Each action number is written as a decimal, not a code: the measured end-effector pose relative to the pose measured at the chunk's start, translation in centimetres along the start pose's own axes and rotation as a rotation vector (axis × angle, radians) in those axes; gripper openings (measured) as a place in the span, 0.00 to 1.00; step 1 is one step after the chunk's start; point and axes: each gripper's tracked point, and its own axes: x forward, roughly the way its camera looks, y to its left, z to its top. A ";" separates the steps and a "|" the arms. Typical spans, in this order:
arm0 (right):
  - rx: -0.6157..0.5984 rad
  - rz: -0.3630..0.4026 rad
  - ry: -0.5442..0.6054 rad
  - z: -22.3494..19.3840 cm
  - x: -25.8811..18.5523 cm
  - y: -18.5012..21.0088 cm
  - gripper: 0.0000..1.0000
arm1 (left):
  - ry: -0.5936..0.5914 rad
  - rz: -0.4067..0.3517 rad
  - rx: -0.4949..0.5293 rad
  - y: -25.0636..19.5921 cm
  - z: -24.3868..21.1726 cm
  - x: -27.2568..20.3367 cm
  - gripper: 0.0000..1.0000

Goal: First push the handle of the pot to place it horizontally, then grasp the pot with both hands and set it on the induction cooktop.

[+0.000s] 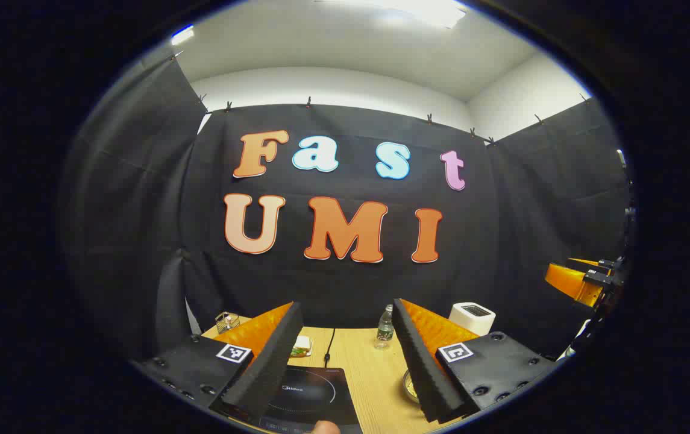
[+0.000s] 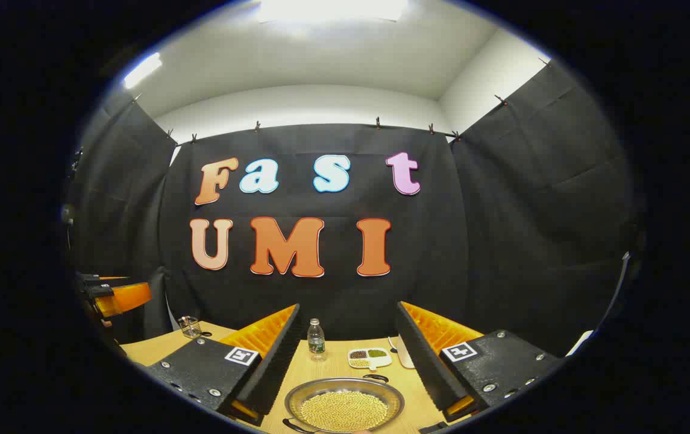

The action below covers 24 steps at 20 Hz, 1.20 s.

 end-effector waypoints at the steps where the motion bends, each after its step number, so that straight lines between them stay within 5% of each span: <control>1: 0.001 -0.002 0.007 -0.1 0.0 -0.1 0.95 | 0.001 -0.005 -0.002 0.0 0.0 -0.1 0.98; 24: 0.005 0.015 0.118 -2.9 -0.6 -0.7 0.95 | 0.003 -0.007 0.015 -0.4 0.7 -1.1 0.97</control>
